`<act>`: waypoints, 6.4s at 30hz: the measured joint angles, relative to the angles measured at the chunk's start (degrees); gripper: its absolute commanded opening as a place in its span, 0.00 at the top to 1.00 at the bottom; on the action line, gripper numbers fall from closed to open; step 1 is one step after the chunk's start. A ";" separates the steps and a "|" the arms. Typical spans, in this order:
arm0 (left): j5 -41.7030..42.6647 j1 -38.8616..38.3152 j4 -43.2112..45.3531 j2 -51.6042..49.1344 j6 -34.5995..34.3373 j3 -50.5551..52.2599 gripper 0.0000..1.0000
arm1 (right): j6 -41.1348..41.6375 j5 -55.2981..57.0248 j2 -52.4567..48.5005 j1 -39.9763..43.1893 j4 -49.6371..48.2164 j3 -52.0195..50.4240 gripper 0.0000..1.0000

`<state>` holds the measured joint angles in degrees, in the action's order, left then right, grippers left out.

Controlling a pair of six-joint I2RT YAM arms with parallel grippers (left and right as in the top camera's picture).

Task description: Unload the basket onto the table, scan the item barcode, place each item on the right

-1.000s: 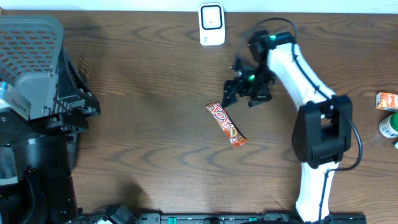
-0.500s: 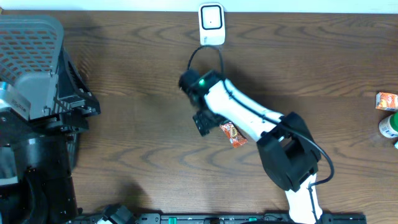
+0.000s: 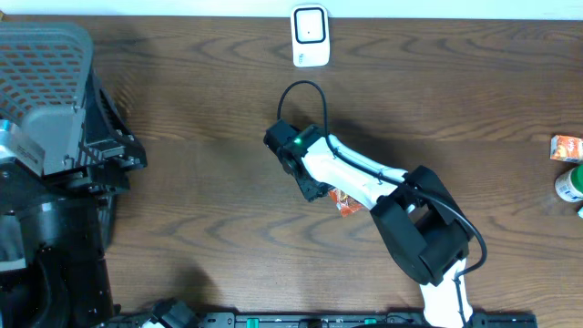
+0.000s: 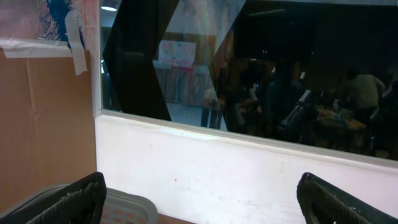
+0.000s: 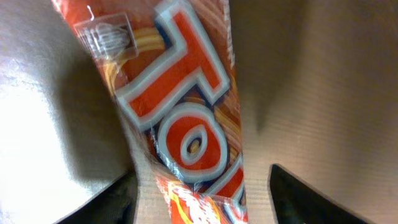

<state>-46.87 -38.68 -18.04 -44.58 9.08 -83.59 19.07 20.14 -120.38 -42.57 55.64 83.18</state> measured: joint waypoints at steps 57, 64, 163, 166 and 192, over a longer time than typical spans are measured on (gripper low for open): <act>0.00 0.00 0.00 0.00 0.00 0.00 0.02 | -32.30 -107.14 1.27 18.80 -17.64 -12.52 0.99; 0.00 0.00 0.00 0.00 0.00 0.00 0.02 | -39.19 -107.27 1.29 15.56 -18.38 -12.52 0.99; 0.00 0.00 0.00 0.00 0.00 0.00 0.02 | -38.86 -3.61 -28.61 18.71 -16.65 55.98 0.99; 0.00 0.00 0.00 0.00 0.00 0.00 0.02 | -38.60 -3.61 -28.61 18.75 -16.98 55.98 0.99; 0.00 0.00 0.00 0.00 0.00 0.00 0.02 | -26.62 0.98 -27.12 18.78 12.04 57.02 0.99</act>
<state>-46.87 -38.68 -18.04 -44.58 9.08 -83.59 -7.55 21.12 -147.50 -23.79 67.68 140.20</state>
